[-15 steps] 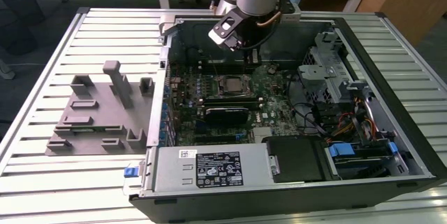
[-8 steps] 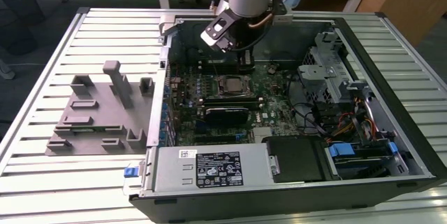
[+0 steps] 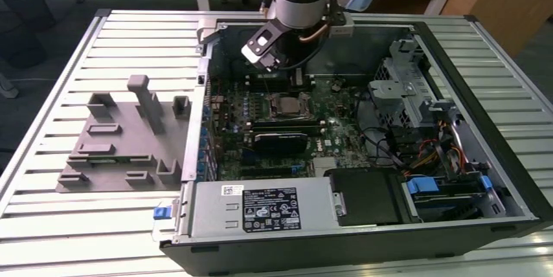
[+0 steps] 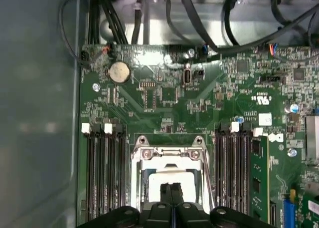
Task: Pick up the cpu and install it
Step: 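Close the cpu cover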
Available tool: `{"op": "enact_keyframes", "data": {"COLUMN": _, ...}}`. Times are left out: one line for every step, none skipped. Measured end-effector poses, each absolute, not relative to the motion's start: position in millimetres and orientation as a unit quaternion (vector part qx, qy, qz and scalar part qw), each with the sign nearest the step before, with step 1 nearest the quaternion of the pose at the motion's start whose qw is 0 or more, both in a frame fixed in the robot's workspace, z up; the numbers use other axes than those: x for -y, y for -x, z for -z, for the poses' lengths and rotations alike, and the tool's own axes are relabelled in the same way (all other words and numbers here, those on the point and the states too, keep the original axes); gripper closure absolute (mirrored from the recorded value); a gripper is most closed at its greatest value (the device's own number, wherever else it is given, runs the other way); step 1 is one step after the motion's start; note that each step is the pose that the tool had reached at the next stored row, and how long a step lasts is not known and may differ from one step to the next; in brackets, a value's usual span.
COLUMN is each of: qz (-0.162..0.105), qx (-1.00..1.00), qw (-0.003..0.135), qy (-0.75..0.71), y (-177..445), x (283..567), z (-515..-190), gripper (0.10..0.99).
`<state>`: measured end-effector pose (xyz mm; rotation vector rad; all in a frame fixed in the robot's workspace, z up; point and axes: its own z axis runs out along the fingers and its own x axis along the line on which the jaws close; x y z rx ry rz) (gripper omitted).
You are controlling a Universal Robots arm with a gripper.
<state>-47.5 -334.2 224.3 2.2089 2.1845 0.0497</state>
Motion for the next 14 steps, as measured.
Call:
{"op": "enact_keyframes", "data": {"qz": -0.016, "qx": -0.703, "qw": 0.017, "qy": -0.711, "y": 48.8, "x": 334.4, "z": -223.5, "gripper": 0.980}}
{"op": "enact_keyframes", "data": {"qz": -0.016, "qx": -0.702, "qw": 0.017, "qy": -0.711, "y": 49.9, "x": 334.6, "z": -222.9, "gripper": 0.980}}
{"op": "enact_keyframes", "data": {"qz": -0.016, "qx": -0.702, "qw": 0.017, "qy": -0.712, "y": 50.4, "x": 334.6, "z": -222.4, "gripper": 0.980}}
{"op": "enact_keyframes", "data": {"qz": -0.016, "qx": -0.702, "qw": 0.017, "qy": -0.712, "y": 50.5, "x": 334.6, "z": -222.3, "gripper": 0.980}}
{"op": "enact_keyframes", "data": {"qz": -0.016, "qx": -0.702, "qw": 0.017, "qy": -0.712, "y": 50.5, "x": 334.6, "z": -222.3, "gripper": 0.980}}
{"op": "enact_keyframes", "data": {"qz": -0.016, "qx": -0.702, "qw": 0.017, "qy": -0.712, "y": 50.5, "x": 334.6, "z": -222.3, "gripper": 0.980}}
{"op": "enact_keyframes", "data": {"qz": -0.016, "qx": -0.702, "qw": 0.017, "qy": -0.712, "y": 50.5, "x": 334.6, "z": -222.3, "gripper": 0.980}}
{"op": "enact_keyframes", "data": {"qz": -0.016, "qx": -0.702, "qw": 0.017, "qy": -0.712, "y": 50.5, "x": 334.6, "z": -222.3, "gripper": 0.980}}
{"op": "enact_keyframes", "data": {"qz": -0.016, "qx": -0.704, "qw": 0.017, "qy": -0.710, "y": 50.5, "x": 334.6, "z": -222.3, "gripper": 0.980}}
{"op": "enact_keyframes", "data": {"qz": -0.016, "qx": -0.707, "qw": 0.017, "qy": -0.706, "y": 50.5, "x": 334.5, "z": -222.2, "gripper": 0.980}}
{"op": "enact_keyframes", "data": {"qz": -0.016, "qx": -0.713, "qw": 0.017, "qy": -0.701, "y": 50.5, "x": 334.5, "z": -222.2, "gripper": 0.980}}
{"op": "enact_keyframes", "data": {"qz": -0.016, "qx": -0.719, "qw": 0.017, "qy": -0.695, "y": 50.5, "x": 334.5, "z": -222.1, "gripper": 0.980}}
{"op": "enact_keyframes", "data": {"qz": -0.016, "qx": -0.725, "qw": 0.017, "qy": -0.688, "y": 50.5, "x": 334.6, "z": -222.1, "gripper": 0.980}}
{"op": "enact_keyframes", "data": {"qz": -0.016, "qx": -0.731, "qw": 0.017, "qy": -0.682, "y": 50.5, "x": 334.6, "z": -222.1, "gripper": 0.980}}
